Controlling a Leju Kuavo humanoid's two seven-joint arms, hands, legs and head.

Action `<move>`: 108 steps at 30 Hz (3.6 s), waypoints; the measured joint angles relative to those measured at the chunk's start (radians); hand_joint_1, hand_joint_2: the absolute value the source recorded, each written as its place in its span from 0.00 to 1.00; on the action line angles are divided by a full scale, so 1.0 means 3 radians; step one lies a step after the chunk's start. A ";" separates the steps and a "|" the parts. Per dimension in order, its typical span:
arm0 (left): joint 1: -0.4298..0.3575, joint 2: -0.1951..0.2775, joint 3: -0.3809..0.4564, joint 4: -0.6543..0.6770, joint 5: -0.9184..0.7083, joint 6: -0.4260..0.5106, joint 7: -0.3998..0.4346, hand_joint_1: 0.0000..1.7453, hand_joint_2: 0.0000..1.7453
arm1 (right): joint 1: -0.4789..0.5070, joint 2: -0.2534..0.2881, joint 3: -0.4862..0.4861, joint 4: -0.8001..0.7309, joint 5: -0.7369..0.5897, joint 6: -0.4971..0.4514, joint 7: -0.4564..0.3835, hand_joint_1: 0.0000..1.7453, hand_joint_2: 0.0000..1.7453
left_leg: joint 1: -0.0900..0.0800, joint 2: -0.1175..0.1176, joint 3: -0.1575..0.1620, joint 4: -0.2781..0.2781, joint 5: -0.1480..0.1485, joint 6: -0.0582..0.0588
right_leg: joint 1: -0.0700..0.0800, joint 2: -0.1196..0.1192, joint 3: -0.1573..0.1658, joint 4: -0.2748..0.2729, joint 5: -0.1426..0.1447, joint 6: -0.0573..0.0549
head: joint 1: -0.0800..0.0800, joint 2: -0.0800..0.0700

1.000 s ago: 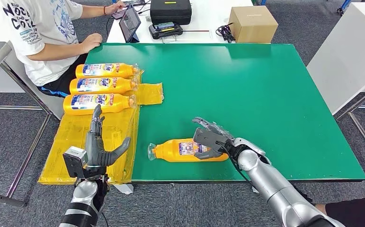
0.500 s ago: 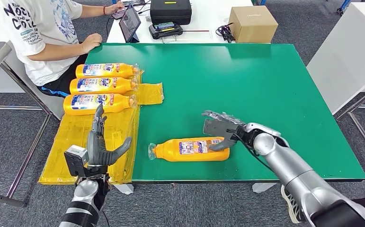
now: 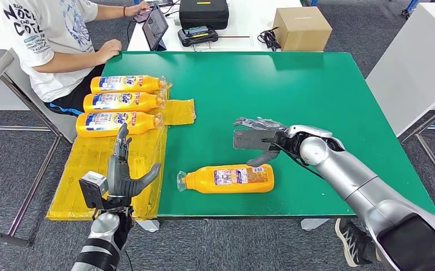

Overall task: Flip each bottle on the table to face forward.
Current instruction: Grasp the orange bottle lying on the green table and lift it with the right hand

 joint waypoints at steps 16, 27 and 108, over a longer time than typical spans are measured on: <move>-0.0039 -0.0041 -0.0046 0.0024 0.0062 -0.0062 0.0003 0.00 1.00 | -0.0343 0.0110 0.0633 -0.0030 -0.0272 0.0108 0.0195 0.00 1.00 | 0.0001 0.0000 0.0000 0.0000 0.0000 0.0000 | 0.0001 0.0000 0.0000 0.0001 0.0000 0.0000 | 0.0000 0.0000; -0.0107 -0.0054 -0.0094 0.0097 0.0109 -0.0082 0.0012 0.00 1.00 | -0.0346 0.0244 0.1043 0.0056 -0.0367 -0.0049 0.0108 0.00 1.00 | 0.0001 0.0000 0.0000 0.0000 0.0000 0.0000 | 0.0001 0.0000 0.0000 0.0000 0.0000 0.0000 | -0.0001 0.0000; -0.0048 -0.0060 -0.0142 0.0162 0.0178 -0.0035 0.0110 0.00 1.00 | 0.0289 0.0582 0.1007 0.0867 0.0633 -0.1157 0.0065 1.00 1.00 | 0.0001 0.0002 0.0010 0.0000 0.0000 0.0000 | 0.0000 0.0003 0.0009 0.0000 0.0002 0.0002 | 0.0000 0.0000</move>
